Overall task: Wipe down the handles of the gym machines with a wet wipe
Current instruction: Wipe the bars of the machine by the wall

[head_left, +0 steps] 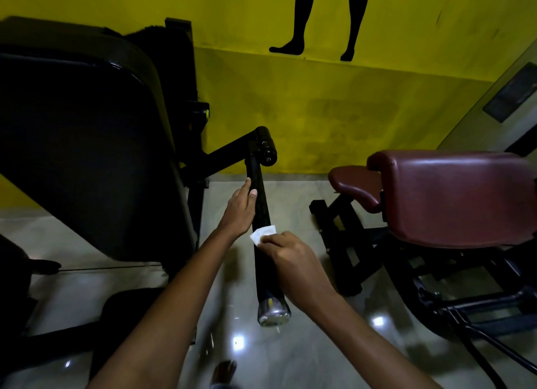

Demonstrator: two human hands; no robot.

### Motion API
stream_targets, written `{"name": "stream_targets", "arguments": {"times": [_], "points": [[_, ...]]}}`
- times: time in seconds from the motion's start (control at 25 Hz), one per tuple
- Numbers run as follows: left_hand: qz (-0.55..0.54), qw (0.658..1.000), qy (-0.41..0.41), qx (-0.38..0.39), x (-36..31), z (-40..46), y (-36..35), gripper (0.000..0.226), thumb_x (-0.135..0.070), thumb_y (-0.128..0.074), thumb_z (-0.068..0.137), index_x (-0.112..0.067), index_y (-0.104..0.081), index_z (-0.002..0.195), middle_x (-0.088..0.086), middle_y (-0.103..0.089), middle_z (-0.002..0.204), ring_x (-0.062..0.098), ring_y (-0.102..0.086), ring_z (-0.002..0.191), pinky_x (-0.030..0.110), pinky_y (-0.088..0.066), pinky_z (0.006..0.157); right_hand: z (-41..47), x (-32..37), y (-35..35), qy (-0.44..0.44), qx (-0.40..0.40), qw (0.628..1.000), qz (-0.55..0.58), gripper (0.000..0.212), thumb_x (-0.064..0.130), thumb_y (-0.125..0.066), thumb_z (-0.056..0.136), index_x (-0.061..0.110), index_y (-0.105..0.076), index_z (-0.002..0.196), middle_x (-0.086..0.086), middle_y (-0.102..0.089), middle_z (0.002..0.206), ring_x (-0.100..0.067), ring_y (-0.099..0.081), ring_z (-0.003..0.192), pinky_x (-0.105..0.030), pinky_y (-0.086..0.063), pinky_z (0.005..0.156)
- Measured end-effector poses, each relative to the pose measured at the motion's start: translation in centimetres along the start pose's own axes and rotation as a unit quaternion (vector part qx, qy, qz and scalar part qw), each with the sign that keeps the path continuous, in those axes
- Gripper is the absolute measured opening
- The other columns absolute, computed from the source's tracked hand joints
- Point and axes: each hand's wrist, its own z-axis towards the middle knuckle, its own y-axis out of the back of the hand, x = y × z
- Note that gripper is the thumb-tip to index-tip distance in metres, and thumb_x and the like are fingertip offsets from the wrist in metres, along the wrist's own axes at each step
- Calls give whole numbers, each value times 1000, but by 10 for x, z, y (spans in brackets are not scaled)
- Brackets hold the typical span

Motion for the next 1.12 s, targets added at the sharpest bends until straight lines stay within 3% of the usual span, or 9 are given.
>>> {"name": "stream_targets", "arguments": {"times": [0.24,0.52,0.72,0.8,0.88,1.12], "points": [[8,1000,-4,-4,1,-9,-1,49,-28,-29,103,-11,-25,149,12,-33,151,24,-31,139,28,-24,108,-9,7,1,-7,-19,1000,8,35,-3,-74,49,10,-69,81,-3,-67,85,-24,-57,71,-27,-48,50],[26,1000,-11,-6,-2,-17,0,49,-28,-29,103,-10,-26,148,12,-33,151,24,-30,139,29,-24,109,-25,4,9,33,-8,999,25,32,-2,-69,55,9,-70,86,-4,-68,90,-25,-58,72,-30,-51,54],[23,1000,-17,-6,-3,-24,1,49,-28,-30,103,-9,-26,148,12,-33,151,24,-31,139,27,-23,109,-43,6,14,75,-40,996,40,28,7,-46,69,8,-71,83,-3,-69,89,-23,-59,70,-30,-51,55],[17,1000,-15,-1,-2,-26,0,49,-29,-30,103,-10,-26,148,11,-33,151,24,-31,139,28,-24,109,-49,7,15,73,-46,996,37,22,3,-57,66,10,-70,82,-1,-68,88,-22,-58,71,-29,-49,57],[11,1000,-19,1,1,-25,1,49,-29,-31,103,-11,-26,148,11,-33,151,24,-31,139,30,-24,110,-55,10,12,72,-50,995,37,29,0,-70,56,12,-69,82,2,-66,89,-19,-55,71,-27,-46,58],[11,999,-29,6,10,0,4,48,-28,-32,103,-12,-28,147,9,-34,151,21,-31,139,28,-23,111,-42,10,0,47,-119,991,38,38,-1,-65,53,11,-69,88,0,-65,91,-19,-56,73,-23,-45,61]]}}
